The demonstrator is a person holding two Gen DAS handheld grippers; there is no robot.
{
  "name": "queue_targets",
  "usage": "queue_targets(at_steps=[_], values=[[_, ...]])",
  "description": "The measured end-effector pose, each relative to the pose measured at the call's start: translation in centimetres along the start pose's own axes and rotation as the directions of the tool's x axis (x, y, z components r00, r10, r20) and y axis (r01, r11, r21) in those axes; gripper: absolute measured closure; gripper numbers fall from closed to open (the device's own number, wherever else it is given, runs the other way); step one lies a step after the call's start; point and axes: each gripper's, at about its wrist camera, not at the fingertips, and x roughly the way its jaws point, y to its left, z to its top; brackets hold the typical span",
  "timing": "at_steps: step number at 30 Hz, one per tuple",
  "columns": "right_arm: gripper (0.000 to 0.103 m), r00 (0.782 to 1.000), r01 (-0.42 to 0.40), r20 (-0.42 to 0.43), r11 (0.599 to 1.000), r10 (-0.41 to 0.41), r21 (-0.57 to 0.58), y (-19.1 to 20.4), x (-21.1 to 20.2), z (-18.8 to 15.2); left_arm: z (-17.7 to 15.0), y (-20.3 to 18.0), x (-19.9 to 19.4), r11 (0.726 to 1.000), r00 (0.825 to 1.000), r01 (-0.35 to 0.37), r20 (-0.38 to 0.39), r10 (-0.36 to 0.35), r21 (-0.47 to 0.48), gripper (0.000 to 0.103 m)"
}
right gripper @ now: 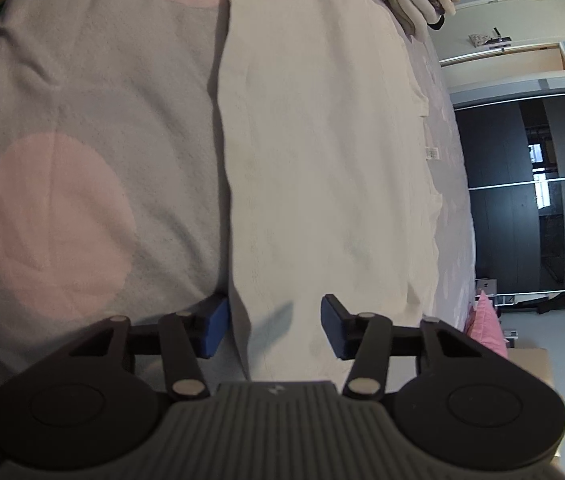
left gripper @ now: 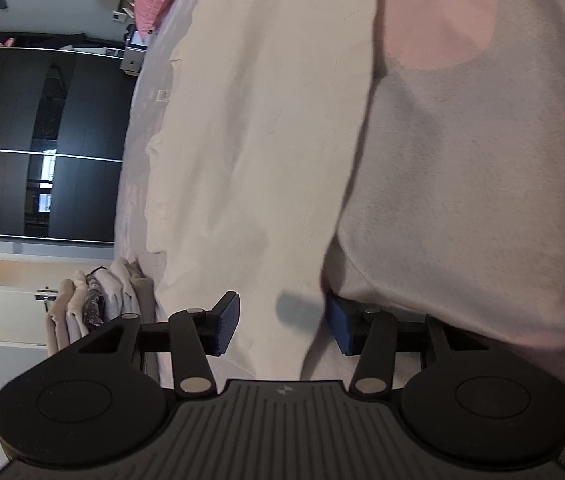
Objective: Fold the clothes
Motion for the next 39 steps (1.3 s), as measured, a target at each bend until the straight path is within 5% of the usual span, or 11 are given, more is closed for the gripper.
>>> queue_targets(at_steps=[4, 6, 8, 11, 17, 28, 39], values=[[0.05, 0.999, 0.028, -0.026, 1.0, -0.027, 0.006, -0.1, 0.3, -0.7, -0.3, 0.5, 1.0, 0.999, 0.998, -0.014, -0.069, 0.011, -0.042, 0.092], [0.057, 0.999, 0.029, -0.033, 1.0, -0.029, 0.006, 0.0, 0.4, -0.9, -0.6, 0.8, 1.2, 0.997, 0.997, 0.009, -0.071, -0.014, -0.071, 0.097], [0.084, 0.999, 0.018, -0.034, 1.0, -0.018, -0.009, 0.5, 0.5, -0.9, -0.3, 0.7, 1.1, 0.997, 0.997, 0.006, -0.073, -0.012, -0.077, 0.101], [0.098, 0.998, 0.044, -0.045, 0.998, -0.047, -0.051, 1.5, 0.8, -0.8, 0.0, 1.7, 0.6, 0.989, 0.997, 0.004, -0.08, -0.016, -0.145, 0.102], [0.1, 0.993, 0.108, -0.064, 0.985, -0.1, 0.132, -3.0, -0.6, -0.8, -0.1, 7.6, -2.6, 0.882, 0.995, 0.037, -0.061, -0.075, -0.47, 0.102], [0.1, 0.966, 0.252, -0.029, 0.91, -0.257, 0.33, -12.5, -9.3, -1.3, -1.1, 17.4, -11.7, 0.761, 0.996, 0.022, 0.081, 0.041, -0.649, 0.102], [0.1, 0.964, 0.255, -0.001, 0.92, -0.267, 0.298, -13.5, -17.1, -2.0, -2.6, 19.5, -16.1, 0.76, 0.992, 0.091, 0.124, -0.015, -0.643, 0.102]])
